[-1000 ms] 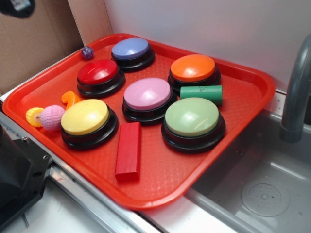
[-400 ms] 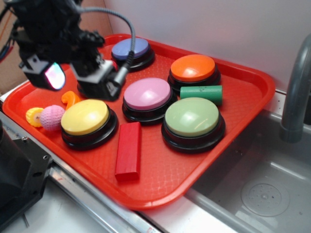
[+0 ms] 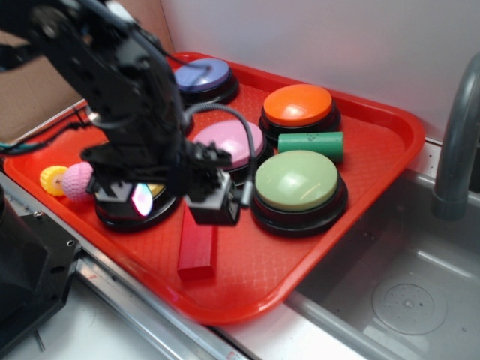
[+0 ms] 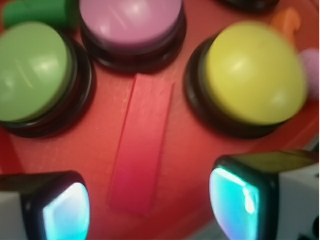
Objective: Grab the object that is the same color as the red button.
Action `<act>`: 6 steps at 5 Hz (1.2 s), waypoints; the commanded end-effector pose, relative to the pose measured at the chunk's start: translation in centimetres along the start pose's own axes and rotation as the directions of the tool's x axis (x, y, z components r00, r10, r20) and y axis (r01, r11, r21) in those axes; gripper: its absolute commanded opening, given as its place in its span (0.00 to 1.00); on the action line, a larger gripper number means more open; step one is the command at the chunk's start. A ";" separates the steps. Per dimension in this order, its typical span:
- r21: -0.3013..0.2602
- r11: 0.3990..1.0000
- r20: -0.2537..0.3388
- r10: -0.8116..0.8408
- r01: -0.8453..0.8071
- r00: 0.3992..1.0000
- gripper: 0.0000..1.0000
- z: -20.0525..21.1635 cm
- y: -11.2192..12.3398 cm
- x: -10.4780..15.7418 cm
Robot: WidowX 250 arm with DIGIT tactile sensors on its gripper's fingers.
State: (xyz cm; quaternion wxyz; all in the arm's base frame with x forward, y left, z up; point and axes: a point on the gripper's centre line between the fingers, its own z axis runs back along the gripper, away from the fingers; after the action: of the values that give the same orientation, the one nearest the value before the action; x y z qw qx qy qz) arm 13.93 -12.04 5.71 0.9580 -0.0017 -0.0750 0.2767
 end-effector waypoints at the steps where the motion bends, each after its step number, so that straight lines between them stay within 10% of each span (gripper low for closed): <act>1: -0.123 0.992 -0.014 0.033 -0.034 0.999 1.00 -4.2 -1.3 0.8; 2: -0.099 0.995 -0.021 0.020 -0.022 1.000 1.00 -5.0 -1.6 0.4; 3: -0.108 0.994 -0.005 0.008 -0.009 1.000 0.00 -4.4 -1.5 0.1; 6: -0.120 0.991 0.004 -0.064 0.064 0.998 0.00 -1.5 -1.2 1.6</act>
State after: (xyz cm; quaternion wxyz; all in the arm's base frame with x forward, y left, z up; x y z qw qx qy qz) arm 14.81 -11.74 3.43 0.9669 -0.0356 -0.0773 0.2407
